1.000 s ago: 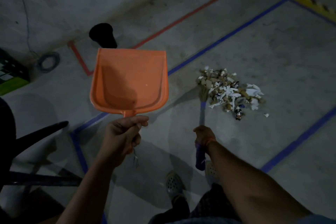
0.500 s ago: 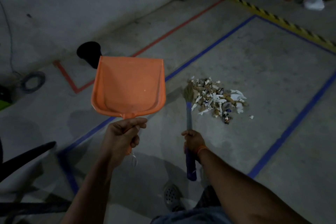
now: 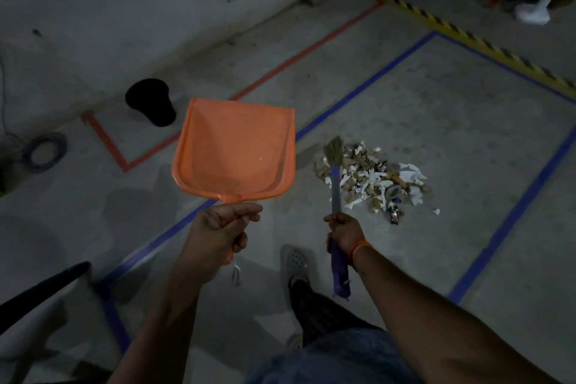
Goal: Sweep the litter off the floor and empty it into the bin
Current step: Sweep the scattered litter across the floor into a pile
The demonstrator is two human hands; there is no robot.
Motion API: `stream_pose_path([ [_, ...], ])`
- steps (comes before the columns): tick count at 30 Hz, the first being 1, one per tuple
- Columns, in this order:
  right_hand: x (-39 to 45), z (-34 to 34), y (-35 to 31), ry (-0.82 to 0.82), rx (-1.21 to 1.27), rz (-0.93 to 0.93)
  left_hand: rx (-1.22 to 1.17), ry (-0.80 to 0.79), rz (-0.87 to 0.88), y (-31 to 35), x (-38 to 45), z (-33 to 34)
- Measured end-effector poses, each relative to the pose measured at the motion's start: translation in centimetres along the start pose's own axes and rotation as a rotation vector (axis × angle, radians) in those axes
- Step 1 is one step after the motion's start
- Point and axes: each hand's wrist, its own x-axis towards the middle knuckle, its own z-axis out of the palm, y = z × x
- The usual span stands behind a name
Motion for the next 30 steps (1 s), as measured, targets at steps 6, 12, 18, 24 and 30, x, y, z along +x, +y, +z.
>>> stream_pose_path([
  [6,6.7,1.1,-7.1,0.019,0.084,0.032,0.023,-0.03,-0.011,2.5,11.2,-2.0],
  [12,12.9,2.9,-15.7,0.077,0.127,-0.018,0.068,-0.092,-0.039,6.1,22.2,-2.9],
  [18,18.1,4.1,-22.3,0.167,0.181,-0.019,0.041,-0.173,-0.046,9.1,31.8,-3.6],
  [24,26.4,6.5,-26.8,0.31,0.215,0.038,0.1,-0.311,-0.04,12.2,46.4,-5.1],
  [30,32.2,10.9,-33.2,0.463,0.318,0.149,0.158,-0.448,-0.039,17.8,61.6,-7.6],
])
